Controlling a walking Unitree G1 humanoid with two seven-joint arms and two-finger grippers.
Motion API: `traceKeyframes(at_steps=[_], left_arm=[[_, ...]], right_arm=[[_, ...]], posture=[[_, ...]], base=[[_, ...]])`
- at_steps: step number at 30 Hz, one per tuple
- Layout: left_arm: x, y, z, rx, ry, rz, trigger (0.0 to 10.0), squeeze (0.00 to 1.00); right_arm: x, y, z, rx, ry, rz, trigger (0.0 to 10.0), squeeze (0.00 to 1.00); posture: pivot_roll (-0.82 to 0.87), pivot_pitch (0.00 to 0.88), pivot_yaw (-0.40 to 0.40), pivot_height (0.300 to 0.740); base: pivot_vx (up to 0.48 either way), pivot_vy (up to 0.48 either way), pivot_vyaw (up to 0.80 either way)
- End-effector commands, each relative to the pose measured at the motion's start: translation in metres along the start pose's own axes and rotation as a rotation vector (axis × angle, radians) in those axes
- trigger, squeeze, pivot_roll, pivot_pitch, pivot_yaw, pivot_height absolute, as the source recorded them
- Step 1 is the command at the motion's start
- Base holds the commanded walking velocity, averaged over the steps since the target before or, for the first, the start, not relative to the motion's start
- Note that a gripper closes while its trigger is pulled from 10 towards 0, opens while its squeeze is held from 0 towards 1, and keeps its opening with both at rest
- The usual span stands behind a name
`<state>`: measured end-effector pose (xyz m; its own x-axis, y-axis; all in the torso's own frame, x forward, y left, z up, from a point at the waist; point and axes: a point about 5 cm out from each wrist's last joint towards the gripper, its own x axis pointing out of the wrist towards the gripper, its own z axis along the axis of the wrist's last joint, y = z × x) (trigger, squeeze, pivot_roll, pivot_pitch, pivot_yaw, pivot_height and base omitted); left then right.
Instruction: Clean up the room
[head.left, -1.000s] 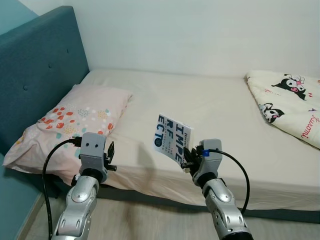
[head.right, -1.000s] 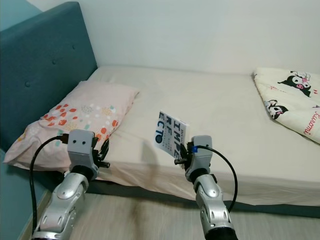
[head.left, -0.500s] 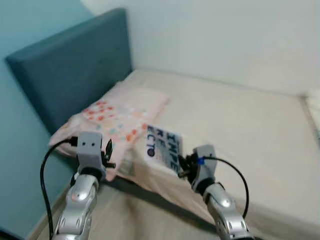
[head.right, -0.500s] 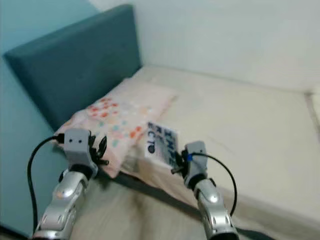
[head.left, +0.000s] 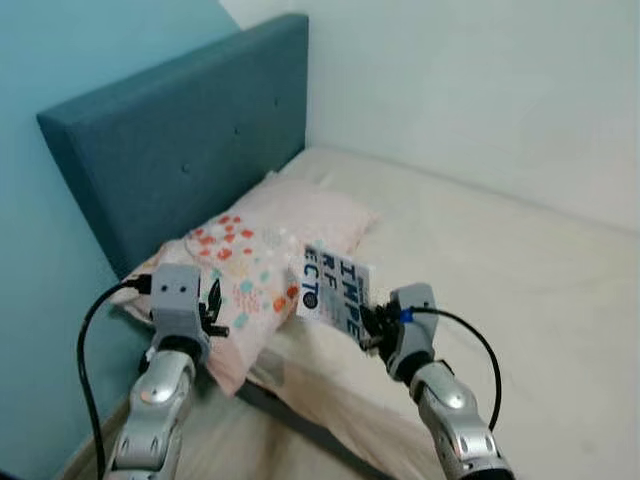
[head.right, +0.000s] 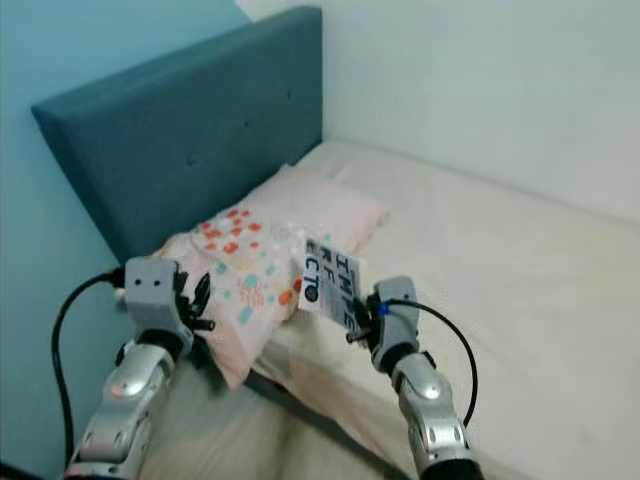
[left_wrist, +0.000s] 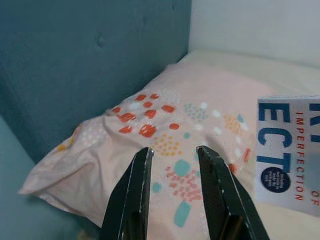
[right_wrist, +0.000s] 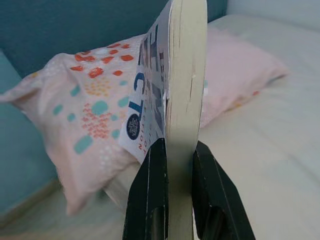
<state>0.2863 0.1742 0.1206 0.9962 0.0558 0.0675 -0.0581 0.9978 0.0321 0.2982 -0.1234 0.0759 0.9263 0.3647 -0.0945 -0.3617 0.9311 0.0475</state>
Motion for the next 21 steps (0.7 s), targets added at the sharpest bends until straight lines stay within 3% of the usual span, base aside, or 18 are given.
traceKeyframes(at_steps=[1, 12, 14, 21], left_arm=[[-0.002, 0.001, -0.004, -0.001, 0.023, 0.008, 10.0, 0.0], [-0.003, 0.001, -0.005, 0.01, 0.031, 0.001, 10.0, 0.0], [-0.003, 0.002, -0.006, 0.011, 0.032, 0.0, 10.0, 0.0], [-0.005, 0.0, -0.006, 0.012, 0.034, -0.008, 10.0, 0.0]], right_arm=[[0.0, 0.001, 0.002, 0.004, -0.01, 0.007, 10.0, 0.0], [0.0, -0.009, 0.005, 0.057, -0.02, -0.063, 10.0, 0.0], [-0.001, -0.014, 0.006, 0.094, -0.029, -0.076, 10.0, 0.0], [-0.002, -0.019, 0.006, 0.097, -0.018, -0.08, 10.0, 0.0]], posture=[[0.07, 0.069, -0.048, 0.74], [0.06, 0.074, -0.046, 0.74], [0.06, 0.076, -0.047, 0.73], [0.06, 0.079, -0.049, 0.71]], base=[[0.0, 0.0, 0.0], [0.0, 0.0, 0.0], [0.0, 0.0, 0.0], [0.0, 0.0, 0.0]])
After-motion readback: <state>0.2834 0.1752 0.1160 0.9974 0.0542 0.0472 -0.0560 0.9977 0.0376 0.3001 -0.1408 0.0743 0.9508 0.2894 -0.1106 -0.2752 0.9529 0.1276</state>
